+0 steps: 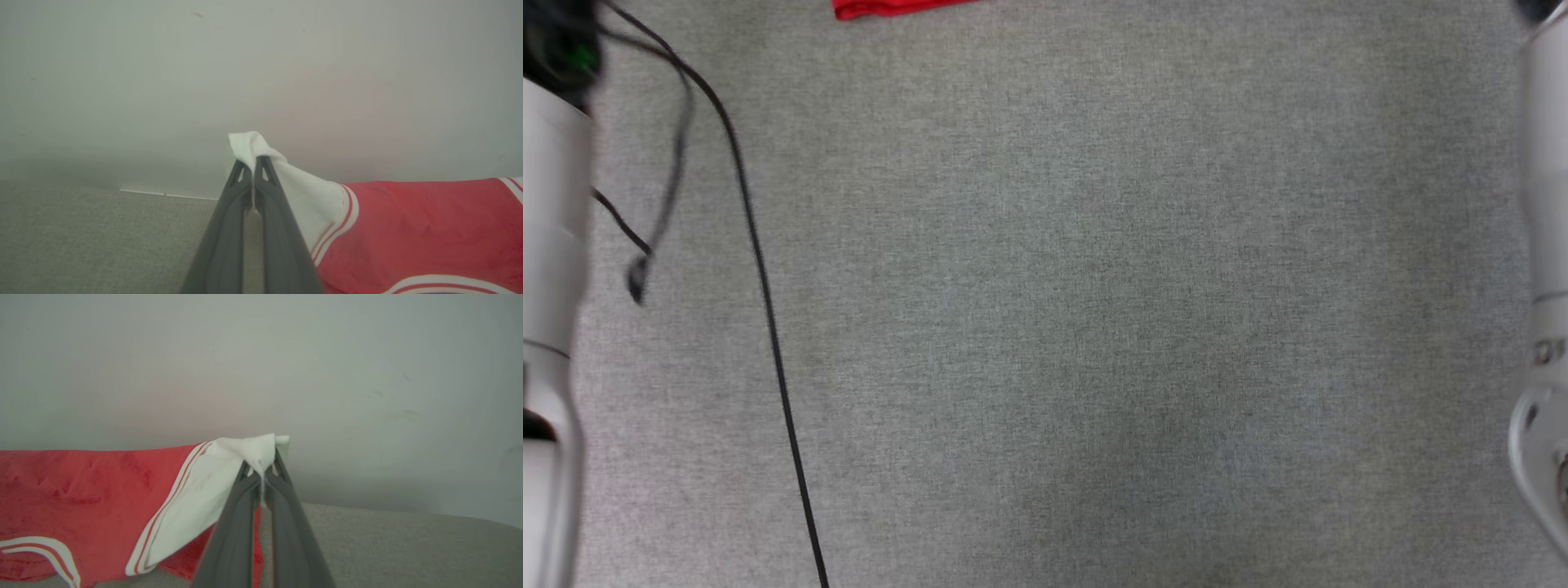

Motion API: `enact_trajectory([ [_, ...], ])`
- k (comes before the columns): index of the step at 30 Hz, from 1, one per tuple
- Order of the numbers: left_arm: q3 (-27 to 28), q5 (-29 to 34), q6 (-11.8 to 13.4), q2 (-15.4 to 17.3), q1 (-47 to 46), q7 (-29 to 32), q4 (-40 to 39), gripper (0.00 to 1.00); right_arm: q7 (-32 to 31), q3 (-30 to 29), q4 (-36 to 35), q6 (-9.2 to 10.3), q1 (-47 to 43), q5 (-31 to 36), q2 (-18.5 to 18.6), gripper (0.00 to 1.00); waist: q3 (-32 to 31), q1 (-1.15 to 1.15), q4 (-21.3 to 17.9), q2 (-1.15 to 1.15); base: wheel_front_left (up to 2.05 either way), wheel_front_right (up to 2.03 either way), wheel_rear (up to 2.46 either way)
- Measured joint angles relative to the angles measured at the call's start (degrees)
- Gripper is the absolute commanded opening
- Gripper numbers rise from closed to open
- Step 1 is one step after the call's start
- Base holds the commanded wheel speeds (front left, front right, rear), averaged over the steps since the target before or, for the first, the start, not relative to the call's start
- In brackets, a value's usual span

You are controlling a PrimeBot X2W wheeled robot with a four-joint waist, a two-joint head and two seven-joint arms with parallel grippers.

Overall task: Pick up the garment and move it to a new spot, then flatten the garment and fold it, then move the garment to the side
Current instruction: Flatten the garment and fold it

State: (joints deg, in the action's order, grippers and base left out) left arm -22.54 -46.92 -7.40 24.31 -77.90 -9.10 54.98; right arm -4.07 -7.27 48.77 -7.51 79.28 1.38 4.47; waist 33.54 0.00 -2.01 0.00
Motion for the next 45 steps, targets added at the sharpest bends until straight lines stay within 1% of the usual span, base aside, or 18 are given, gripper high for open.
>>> enact_trajectory([
  [4, -2.2, -2.9, 0.0, -1.7, 5.8, -1.3, -0.1, 0.00, 2.7, -0.7, 3.8, 0.00, -5.7, -1.6, -0.6, 0.00, -1.1, 0.00, 0.4, 0.00, 0.00, 0.00, 0.00],
  [8, -4.7, -4.9, 0.0, -1.9, 12.6, -2.9, -0.7, 0.00, 5.3, -1.3, 6.5, 0.00, -12.1, -2.8, -0.8, 0.00, -3.0, 0.00, 0.9, 0.00, 0.00, 0.00, 0.00],
  [13, -6.8, -6.5, -0.1, -1.4, 20.4, -4.8, -2.2, 0.00, 8.1, -1.5, 7.2, 0.00, -19.4, -4.9, -0.1, 0.00, -5.9, 0.00, 1.4, 0.00, 0.00, 0.00, 0.00],
  [18, -6.6, -7.3, -0.1, -0.7, 27.5, -5.7, -4.6, 0.00, 9.4, -0.5, 5.8, 0.00, -26.6, -7.5, 1.5, 0.00, -9.5, -0.01, 1.7, 0.00, 0.00, 0.00, 0.00],
  [21, -4.3, -6.4, -0.1, 0.2, 32.3, -5.8, -7.3, 0.00, 9.1, 0.5, 3.9, 0.00, -31.8, -9.5, 2.4, 0.00, -12.1, -0.01, 1.7, 0.00, 0.00, 0.00, 0.00],
  [23, -2.2, -5.2, 0.0, 0.5, 35.5, -5.8, -10.0, 0.00, 8.9, 0.9, 1.8, 0.00, -35.5, -10.5, 3.0, 0.00, -13.9, -0.02, 1.8, 0.00, 0.00, 0.00, 0.00],
  [27, 1.2, -3.0, 1.4, 0.5, 44.1, -5.9, -15.8, 0.00, 6.9, 1.4, -3.9, -0.01, -43.4, -12.5, 3.5, 0.00, -17.4, -0.02, 2.0, 0.00, 0.00, 0.00, 0.00],
  [32, 3.2, -1.3, 3.8, 0.8, 54.2, -5.9, -23.1, 0.00, 2.6, 0.1, -14.5, -0.02, -54.5, -14.0, 3.9, 0.00, -21.6, -0.02, 2.3, 0.00, 0.00, 0.00, 0.00],
  [35, 3.6, -1.1, 6.0, 1.1, 60.1, -5.9, -27.7, 0.00, -0.7, -2.0, -22.0, -0.03, -62.1, -13.9, 3.1, 0.00, -23.8, -0.02, 2.6, 0.00, 0.00, 0.00, 0.00],
  [41, 4.0, -1.2, 11.5, 2.1, 71.7, -5.2, -37.0, 0.00, -8.7, -5.1, -37.0, -0.02, -77.2, -13.5, 0.3, 0.00, -27.5, -0.02, 3.0, 0.00, 0.00, 0.00, 0.00],
  [45, 4.0, -1.6, 15.0, 2.6, 78.5, -4.2, -43.0, 0.00, -12.6, -5.9, -43.8, -0.02, -85.3, -13.0, -0.9, 0.00, -29.1, -0.02, 3.4, 0.00, 0.00, 0.00, 0.00],
])
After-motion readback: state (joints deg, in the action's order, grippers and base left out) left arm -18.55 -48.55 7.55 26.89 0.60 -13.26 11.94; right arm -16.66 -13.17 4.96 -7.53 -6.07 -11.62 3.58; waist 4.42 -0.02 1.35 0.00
